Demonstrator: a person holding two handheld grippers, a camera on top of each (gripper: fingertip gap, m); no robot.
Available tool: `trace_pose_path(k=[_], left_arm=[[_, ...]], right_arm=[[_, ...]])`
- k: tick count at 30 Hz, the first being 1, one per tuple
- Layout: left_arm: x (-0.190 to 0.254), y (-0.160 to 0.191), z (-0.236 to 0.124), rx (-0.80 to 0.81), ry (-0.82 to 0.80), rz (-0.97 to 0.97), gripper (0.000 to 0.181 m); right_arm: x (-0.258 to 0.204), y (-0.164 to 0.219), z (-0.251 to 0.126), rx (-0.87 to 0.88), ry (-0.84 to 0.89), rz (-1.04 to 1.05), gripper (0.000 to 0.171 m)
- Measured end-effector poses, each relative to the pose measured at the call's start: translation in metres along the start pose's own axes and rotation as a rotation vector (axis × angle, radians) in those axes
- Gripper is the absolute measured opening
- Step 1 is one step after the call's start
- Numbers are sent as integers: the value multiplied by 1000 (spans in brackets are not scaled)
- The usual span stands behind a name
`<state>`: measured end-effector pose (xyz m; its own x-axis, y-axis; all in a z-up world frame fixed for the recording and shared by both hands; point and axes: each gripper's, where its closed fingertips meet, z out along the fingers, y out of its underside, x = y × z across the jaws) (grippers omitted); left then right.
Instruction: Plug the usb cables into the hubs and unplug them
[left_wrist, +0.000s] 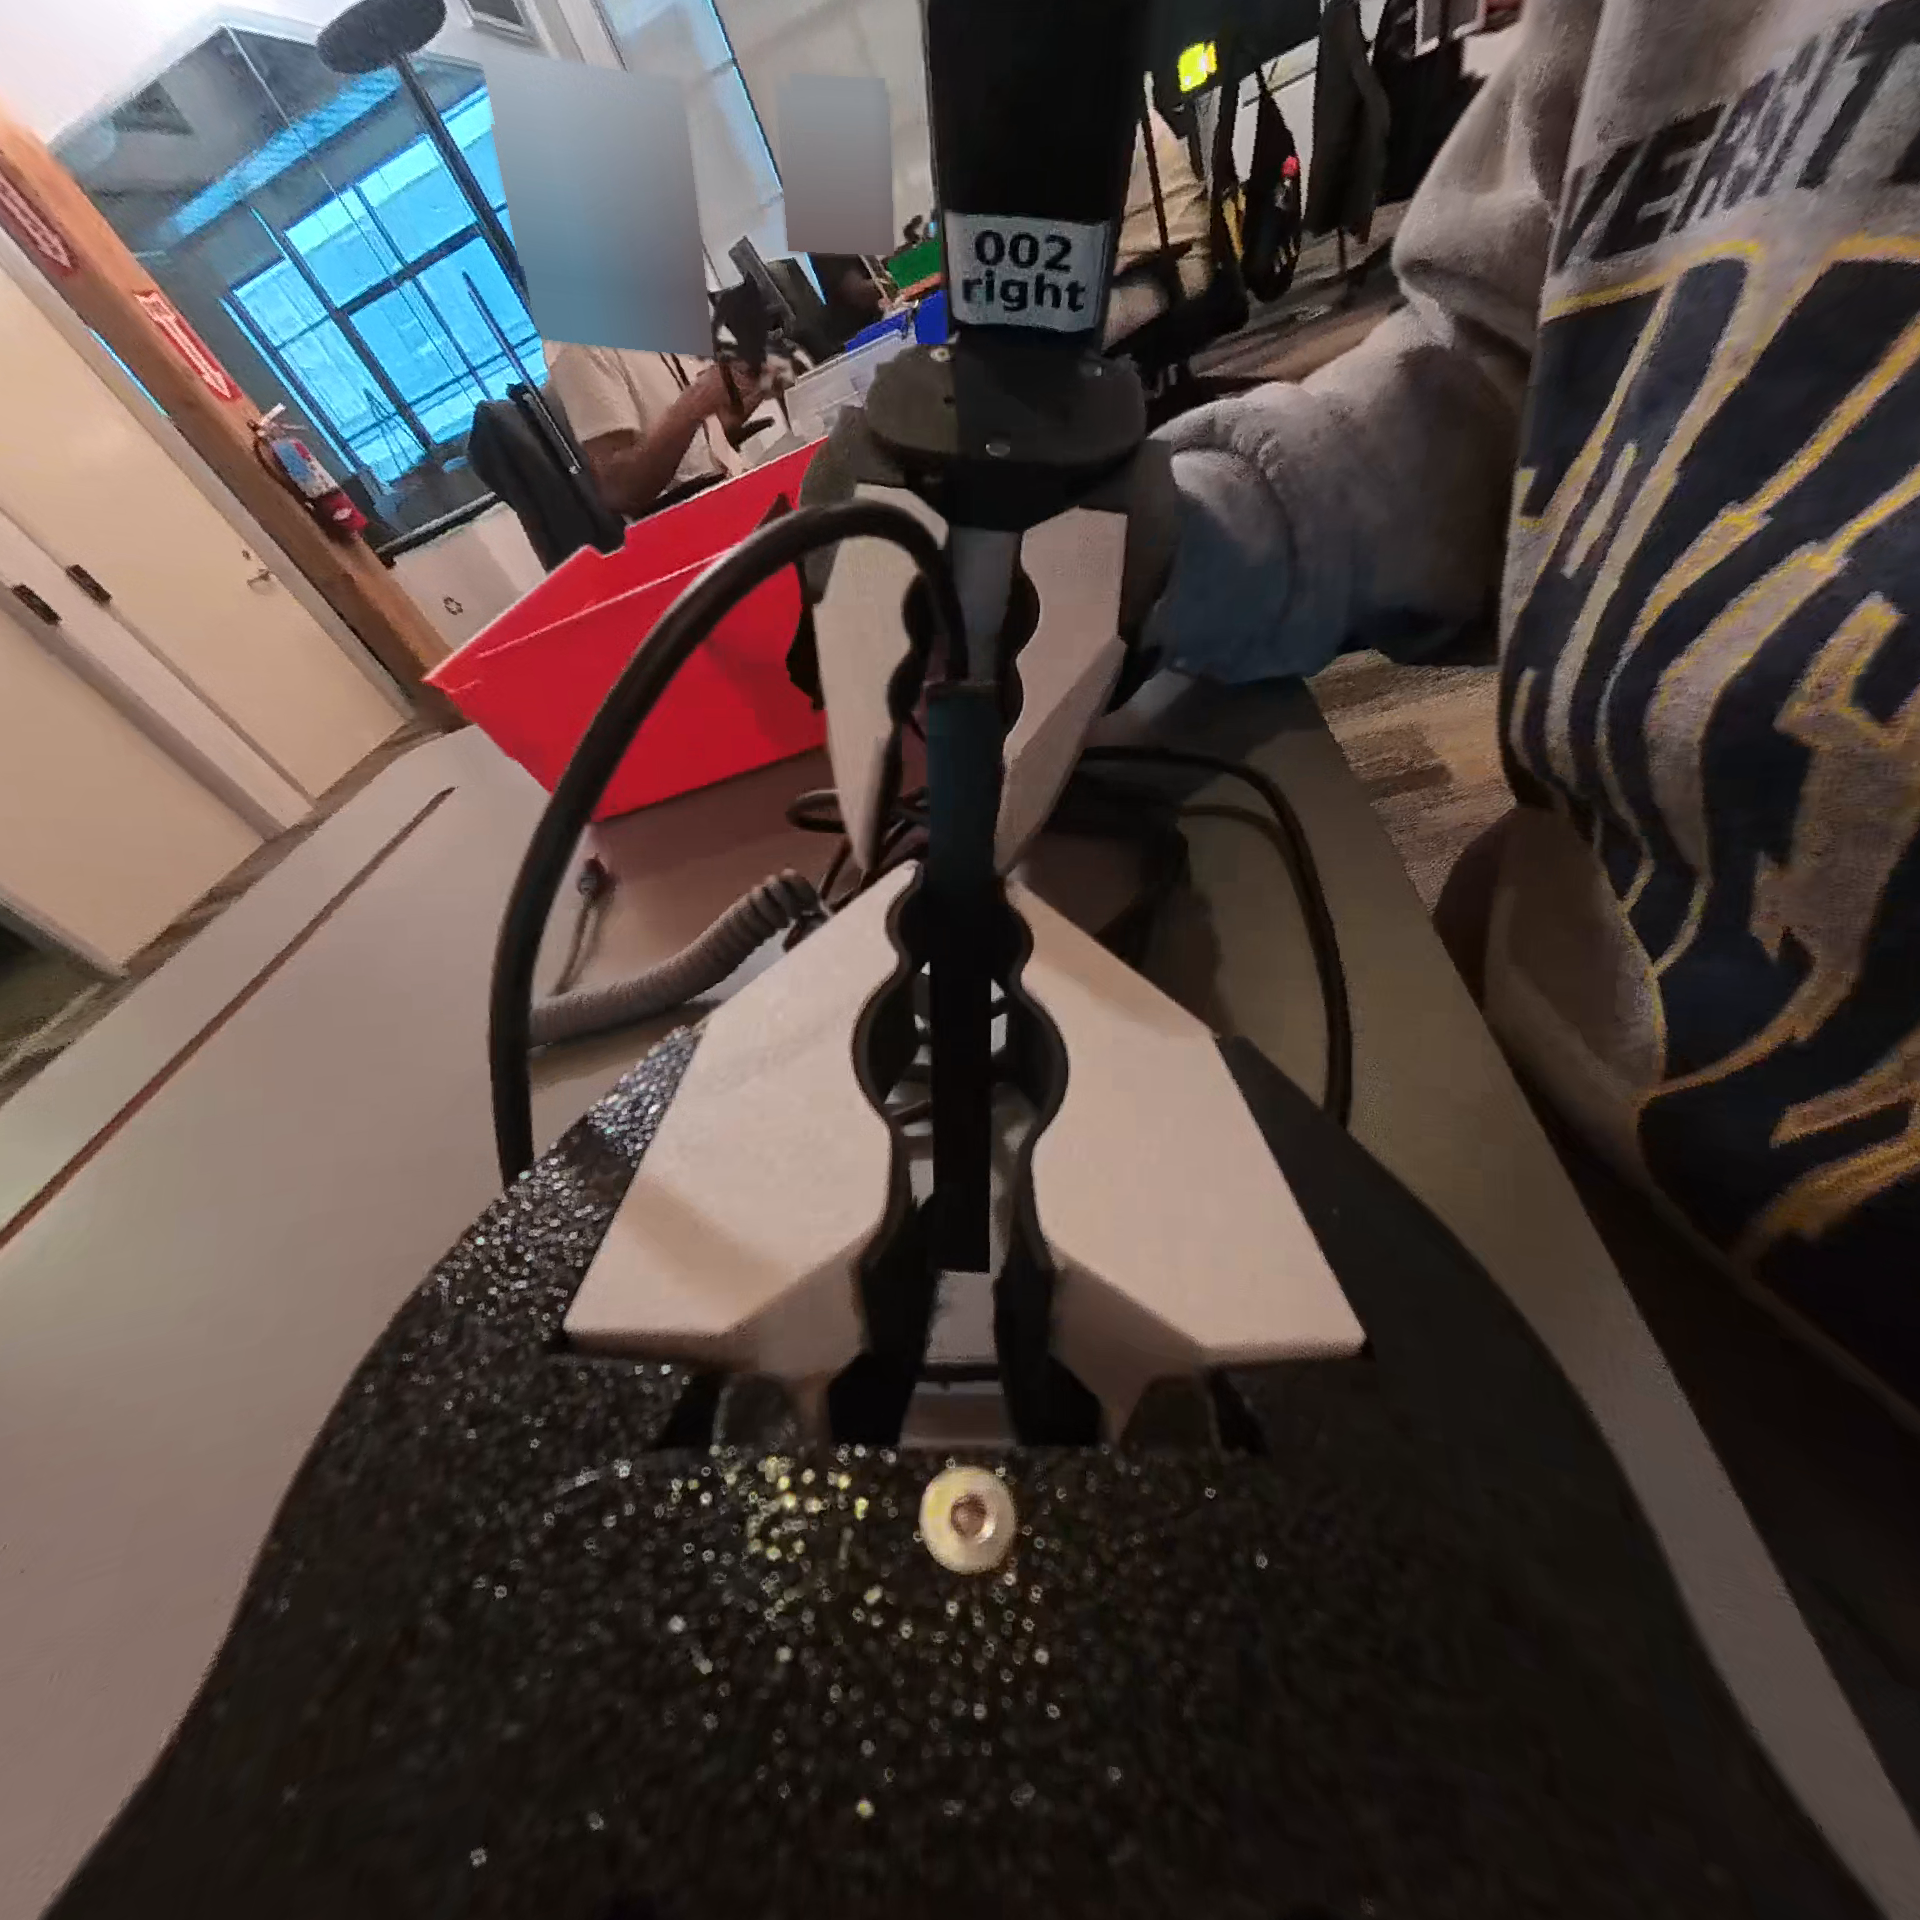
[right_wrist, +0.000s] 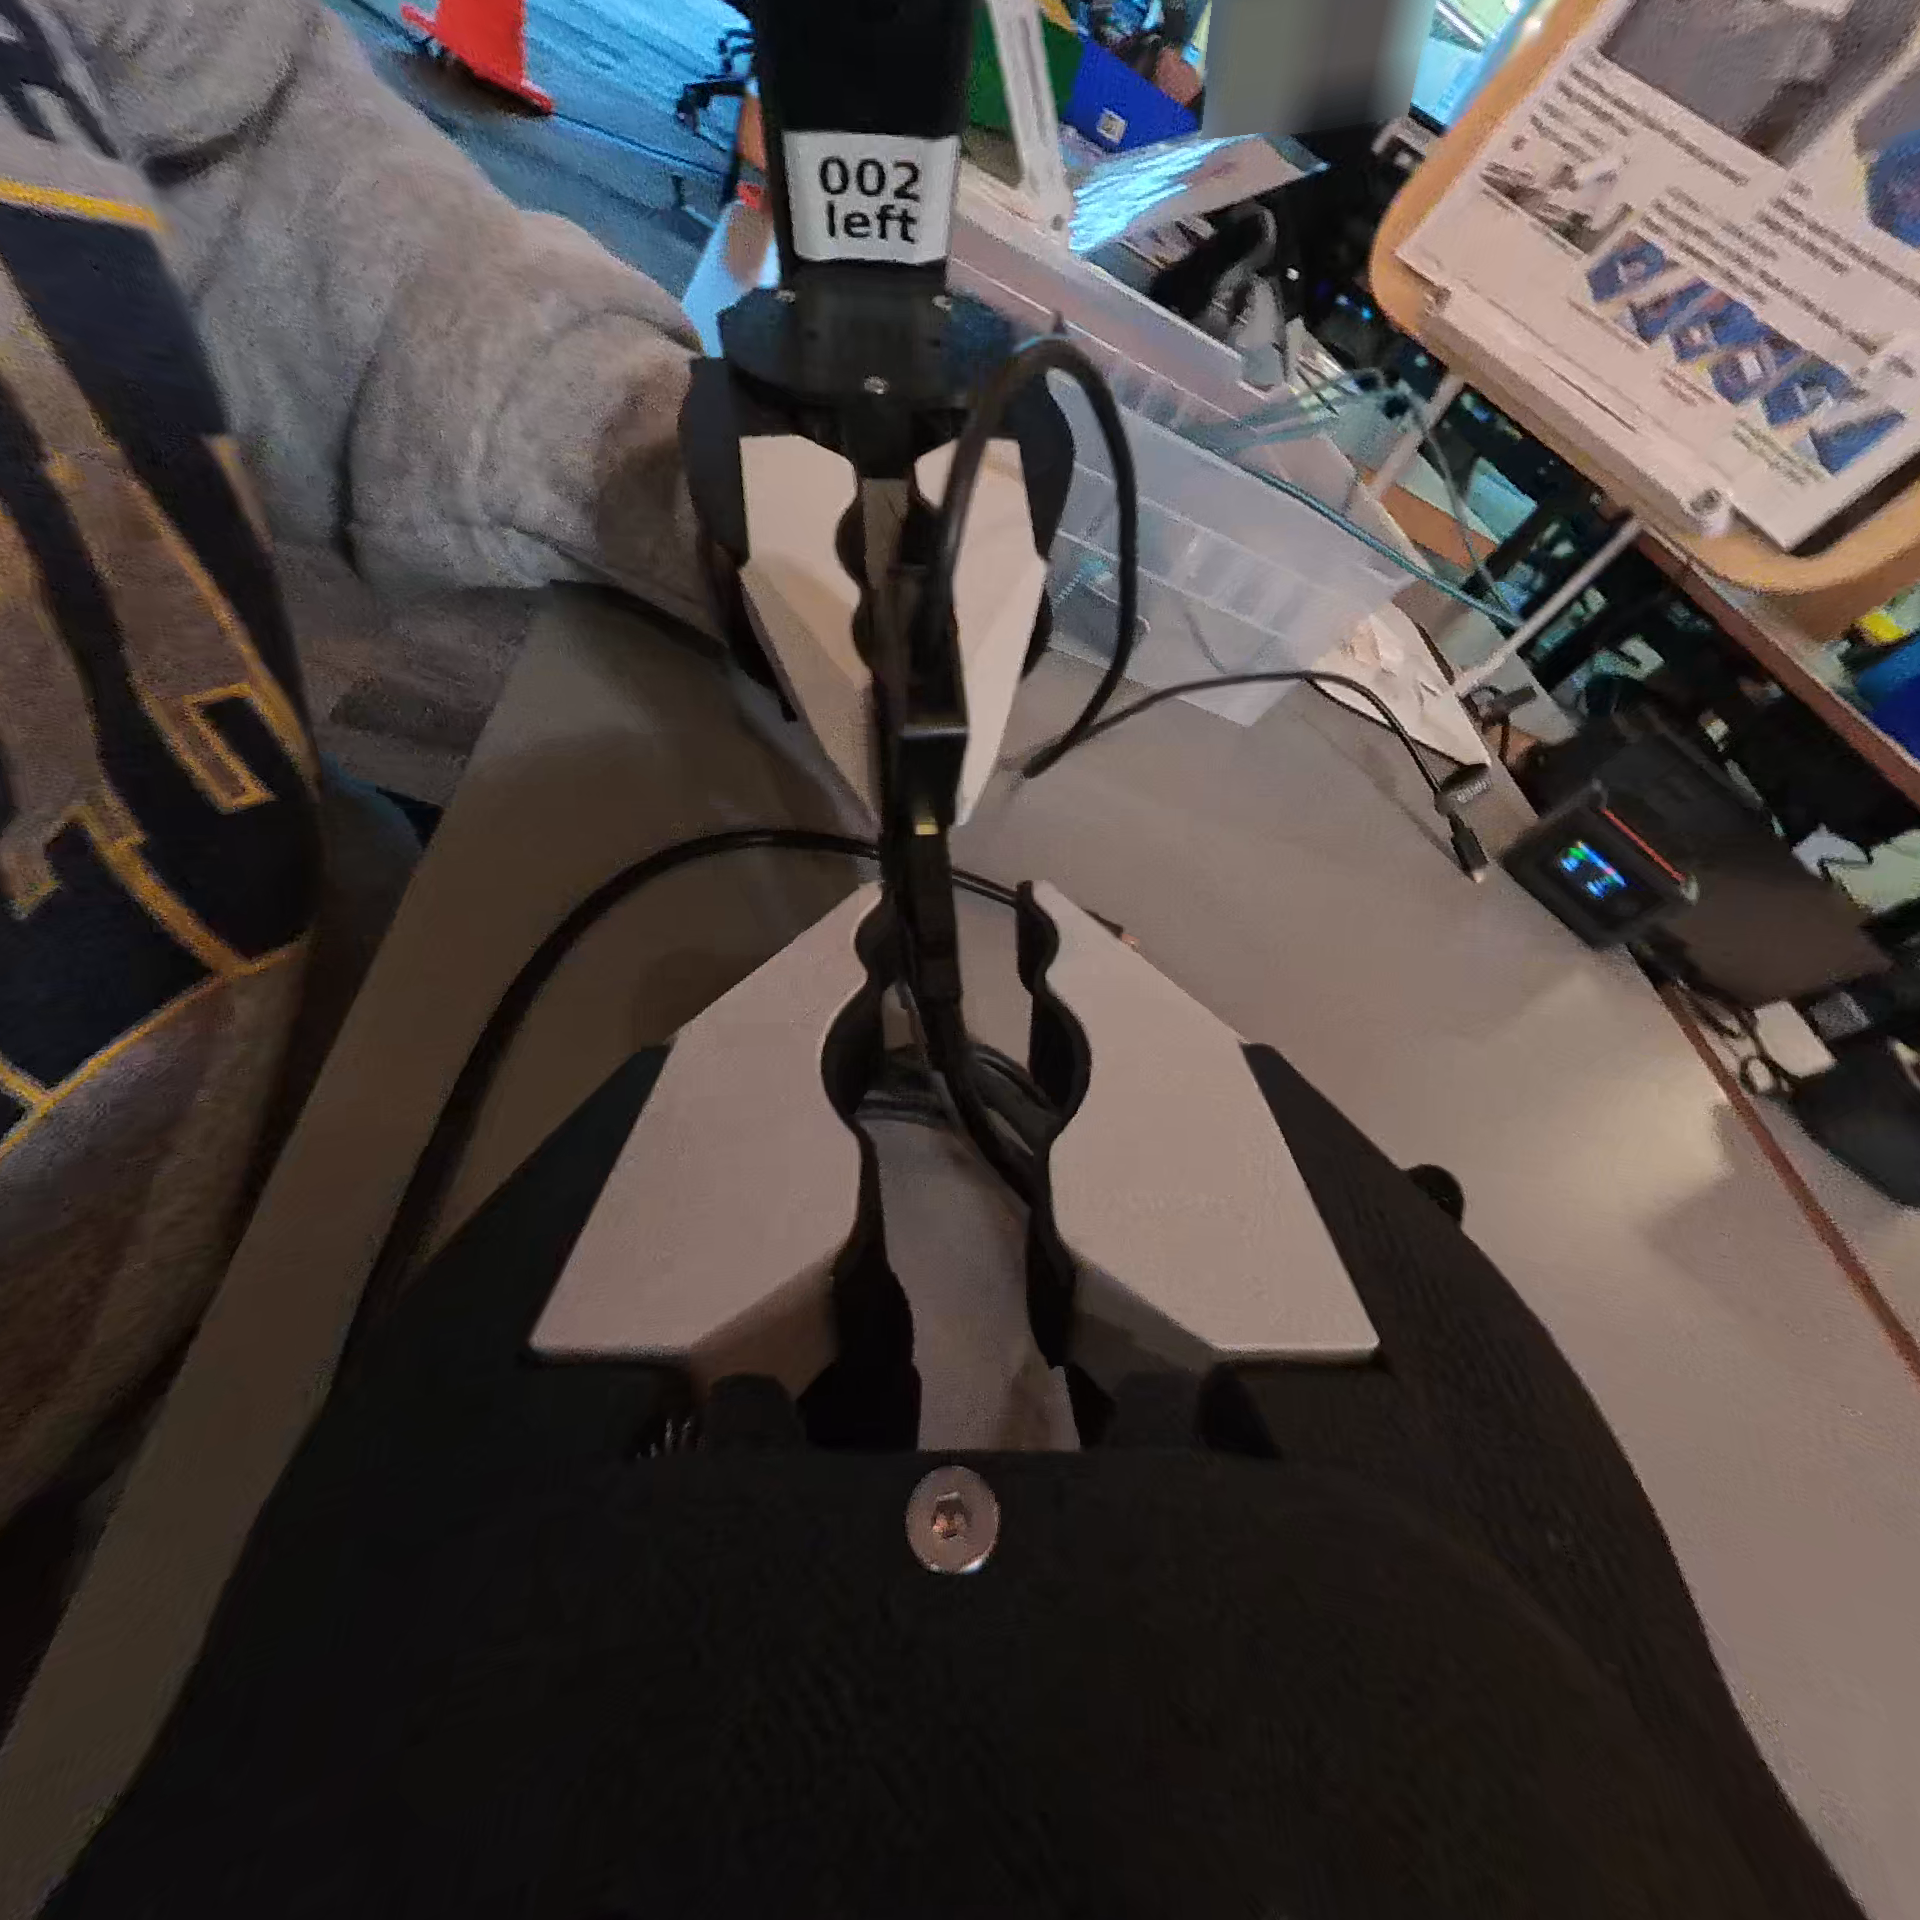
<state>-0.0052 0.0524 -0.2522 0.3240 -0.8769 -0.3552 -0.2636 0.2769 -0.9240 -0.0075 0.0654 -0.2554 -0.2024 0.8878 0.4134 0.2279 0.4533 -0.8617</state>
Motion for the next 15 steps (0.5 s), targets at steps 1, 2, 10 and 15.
trace_pose_path(k=[1,2,10,15], left_arm=[[3,0,-1,-4,-5,19,8],[5,2,-2,-12,-12,40,8],[15,5,-1,-31,-10,112,8],[18,16,8,-147,-45,156,10]], right_arm=[[-6,0,2,-5,-18,-20,13],[-11,1,4,-11,-23,-32,9],[-21,7,13,-43,-24,-86,8],[-23,15,18,-99,-35,-102,8]])
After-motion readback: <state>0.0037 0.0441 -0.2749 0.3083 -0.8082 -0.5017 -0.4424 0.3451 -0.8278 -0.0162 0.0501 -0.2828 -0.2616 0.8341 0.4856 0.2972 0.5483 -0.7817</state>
